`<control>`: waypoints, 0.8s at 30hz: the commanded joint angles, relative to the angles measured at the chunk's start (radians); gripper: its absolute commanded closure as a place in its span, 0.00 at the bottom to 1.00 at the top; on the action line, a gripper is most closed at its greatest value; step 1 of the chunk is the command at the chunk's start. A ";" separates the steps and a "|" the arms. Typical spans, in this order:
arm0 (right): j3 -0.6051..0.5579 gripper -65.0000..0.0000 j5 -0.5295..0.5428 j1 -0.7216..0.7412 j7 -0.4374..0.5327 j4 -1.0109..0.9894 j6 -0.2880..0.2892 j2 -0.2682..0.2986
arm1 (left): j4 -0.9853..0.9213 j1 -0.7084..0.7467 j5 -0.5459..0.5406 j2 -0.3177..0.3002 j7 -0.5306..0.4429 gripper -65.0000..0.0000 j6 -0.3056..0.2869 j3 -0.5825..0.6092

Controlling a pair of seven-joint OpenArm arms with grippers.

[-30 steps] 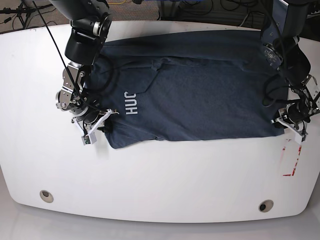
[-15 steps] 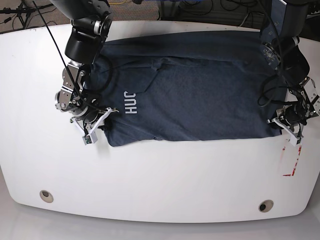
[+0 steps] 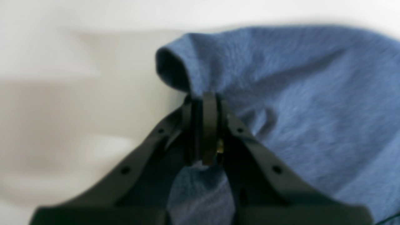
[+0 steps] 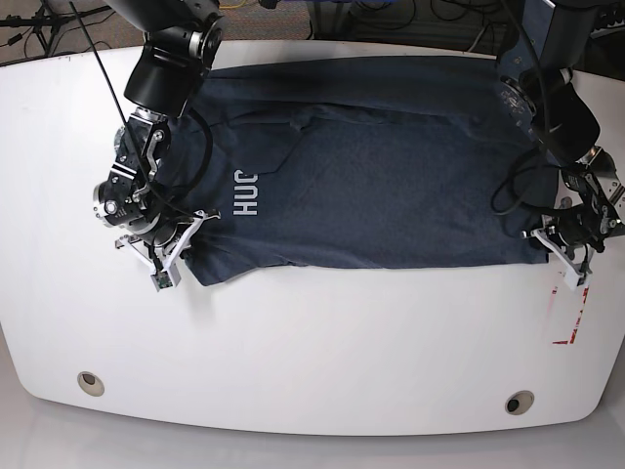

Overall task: Fold the T-shirt properly
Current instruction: 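Move both grippers to the shirt's hem corners and grasp them, then lift the navy shirt high with both grippers, shaking it out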

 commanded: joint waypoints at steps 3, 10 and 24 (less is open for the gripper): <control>0.000 1.00 0.005 0.055 -0.024 0.080 -0.001 0.007 | 0.130 -0.036 -0.054 0.013 0.046 0.98 -0.001 0.003; -0.020 1.00 0.010 0.122 -0.116 0.191 -0.001 0.039 | 0.333 -0.116 -0.060 0.069 0.197 0.98 0.039 0.003; -0.144 1.00 0.007 0.329 -0.208 0.277 -0.001 0.136 | 0.538 -0.328 -0.074 0.102 0.345 0.98 0.047 0.003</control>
